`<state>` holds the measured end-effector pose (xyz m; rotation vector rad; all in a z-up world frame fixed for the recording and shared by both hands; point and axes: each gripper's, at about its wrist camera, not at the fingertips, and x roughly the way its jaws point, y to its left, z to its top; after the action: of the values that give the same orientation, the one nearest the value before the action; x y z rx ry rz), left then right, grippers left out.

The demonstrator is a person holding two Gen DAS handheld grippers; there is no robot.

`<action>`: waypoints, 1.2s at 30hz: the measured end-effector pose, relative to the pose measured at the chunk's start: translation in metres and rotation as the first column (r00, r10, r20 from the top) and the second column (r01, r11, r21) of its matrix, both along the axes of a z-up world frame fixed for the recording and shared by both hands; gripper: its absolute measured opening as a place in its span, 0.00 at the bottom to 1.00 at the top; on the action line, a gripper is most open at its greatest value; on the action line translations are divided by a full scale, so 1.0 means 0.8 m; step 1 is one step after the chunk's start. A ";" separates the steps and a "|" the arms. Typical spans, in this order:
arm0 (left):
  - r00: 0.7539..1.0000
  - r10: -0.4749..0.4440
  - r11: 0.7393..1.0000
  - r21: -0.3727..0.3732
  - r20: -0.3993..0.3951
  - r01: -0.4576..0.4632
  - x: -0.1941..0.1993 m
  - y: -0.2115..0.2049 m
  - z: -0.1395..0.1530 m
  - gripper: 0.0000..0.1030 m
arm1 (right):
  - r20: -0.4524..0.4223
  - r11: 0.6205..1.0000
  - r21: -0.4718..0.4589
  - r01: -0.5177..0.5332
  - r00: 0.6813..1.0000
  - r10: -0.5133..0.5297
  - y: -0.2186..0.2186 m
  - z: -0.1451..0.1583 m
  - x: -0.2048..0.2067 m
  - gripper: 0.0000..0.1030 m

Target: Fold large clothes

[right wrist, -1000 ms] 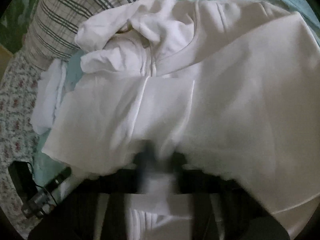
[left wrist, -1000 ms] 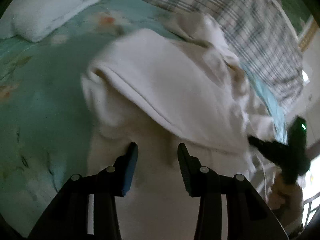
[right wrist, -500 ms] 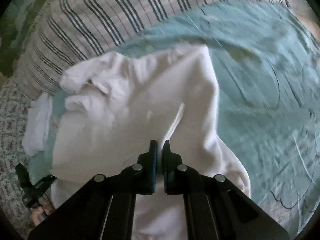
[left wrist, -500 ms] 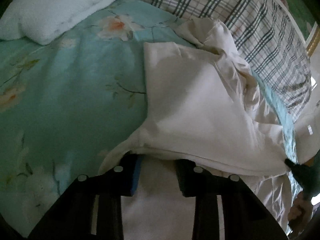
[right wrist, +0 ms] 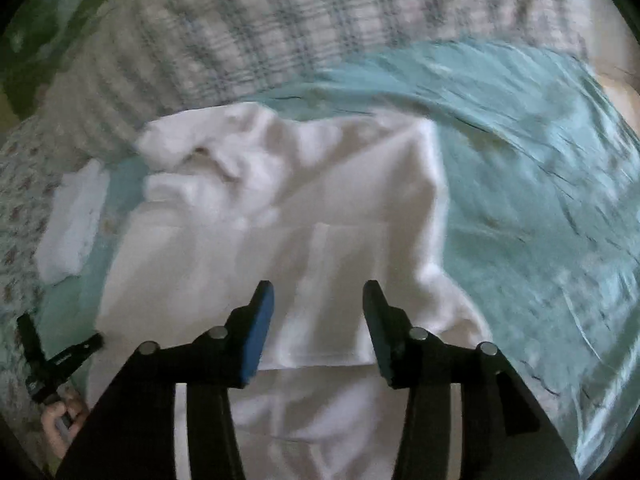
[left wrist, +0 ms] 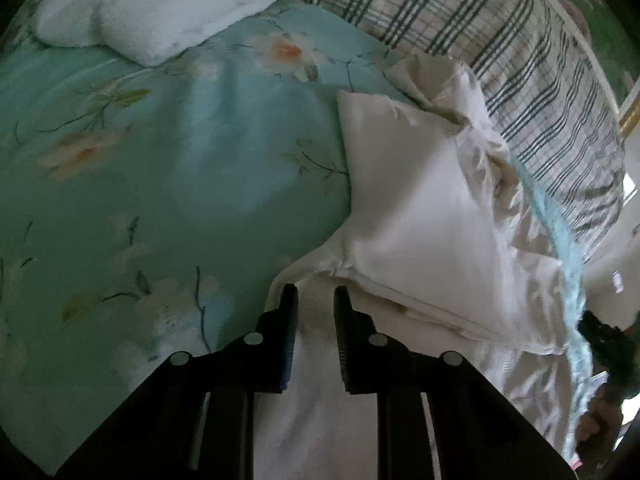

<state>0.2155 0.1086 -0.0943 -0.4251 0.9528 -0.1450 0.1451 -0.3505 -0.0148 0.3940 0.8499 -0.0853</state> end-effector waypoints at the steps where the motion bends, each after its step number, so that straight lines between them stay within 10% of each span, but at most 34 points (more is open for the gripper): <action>1: 1.000 -0.005 1.000 -0.008 0.012 0.005 -0.002 0.000 0.007 0.27 | 0.005 1.000 0.006 -0.023 1.000 0.023 0.008 0.001 0.008 0.46; 10: 0.989 -0.093 0.995 -0.036 0.116 0.098 0.022 -0.030 0.053 0.41 | -0.033 0.999 0.005 -0.045 0.998 0.045 0.043 -0.029 0.074 0.46; 20: 0.977 -0.214 0.977 0.008 0.015 0.214 0.061 -0.065 -0.014 0.31 | -0.173 0.996 -0.067 -0.051 0.984 0.039 0.021 -0.063 0.027 0.46; 36: 0.984 -0.173 0.985 0.012 0.044 0.173 0.100 -0.073 0.041 0.52 | -0.015 0.989 0.044 -0.141 0.990 0.142 0.033 -0.009 0.073 0.46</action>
<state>0.2958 0.0501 -0.0617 -0.3296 0.9454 -0.3071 0.2034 -0.3243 -0.0219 0.3728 0.8961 0.0609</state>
